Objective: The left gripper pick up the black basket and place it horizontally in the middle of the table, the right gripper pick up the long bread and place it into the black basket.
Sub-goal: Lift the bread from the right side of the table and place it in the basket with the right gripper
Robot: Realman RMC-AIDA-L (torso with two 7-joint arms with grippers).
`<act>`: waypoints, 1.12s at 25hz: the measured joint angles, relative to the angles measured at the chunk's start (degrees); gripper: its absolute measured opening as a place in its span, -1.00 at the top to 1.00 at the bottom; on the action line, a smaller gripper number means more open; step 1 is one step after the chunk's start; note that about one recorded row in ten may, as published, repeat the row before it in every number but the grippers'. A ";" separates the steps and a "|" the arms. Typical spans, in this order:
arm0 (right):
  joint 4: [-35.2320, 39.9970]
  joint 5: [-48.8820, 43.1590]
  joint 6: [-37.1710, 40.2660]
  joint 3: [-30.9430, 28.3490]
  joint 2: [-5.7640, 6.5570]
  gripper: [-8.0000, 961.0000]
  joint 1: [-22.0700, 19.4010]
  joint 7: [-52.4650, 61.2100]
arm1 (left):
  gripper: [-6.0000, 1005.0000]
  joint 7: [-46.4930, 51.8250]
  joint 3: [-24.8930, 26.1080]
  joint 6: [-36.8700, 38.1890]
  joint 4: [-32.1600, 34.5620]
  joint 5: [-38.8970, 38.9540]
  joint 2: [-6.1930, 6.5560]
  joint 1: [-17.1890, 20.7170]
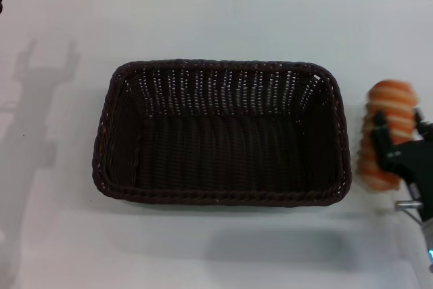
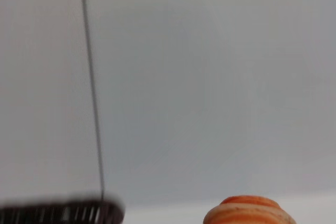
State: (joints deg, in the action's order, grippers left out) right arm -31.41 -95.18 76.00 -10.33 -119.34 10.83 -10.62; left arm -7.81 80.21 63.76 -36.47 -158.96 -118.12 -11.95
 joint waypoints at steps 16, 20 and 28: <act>-4.50 -16.14 21.20 2.92 0.24 0.04 4.27 0.19 | -0.57 0.10 -1.04 0.06 -0.32 0.03 -0.09 0.49; -4.81 -17.68 16.31 3.63 0.41 0.06 7.47 0.63 | -0.57 0.16 -1.11 0.07 -0.16 0.05 -0.04 0.54; -7.04 -17.74 5.46 -0.23 0.50 -0.21 9.46 0.66 | -0.57 2.49 -0.80 0.13 -0.08 0.07 0.15 0.89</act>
State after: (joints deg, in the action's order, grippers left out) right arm -38.45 -112.92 81.46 -10.56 -118.84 20.28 -9.96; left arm -5.32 79.41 63.89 -36.55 -158.89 -117.97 -11.06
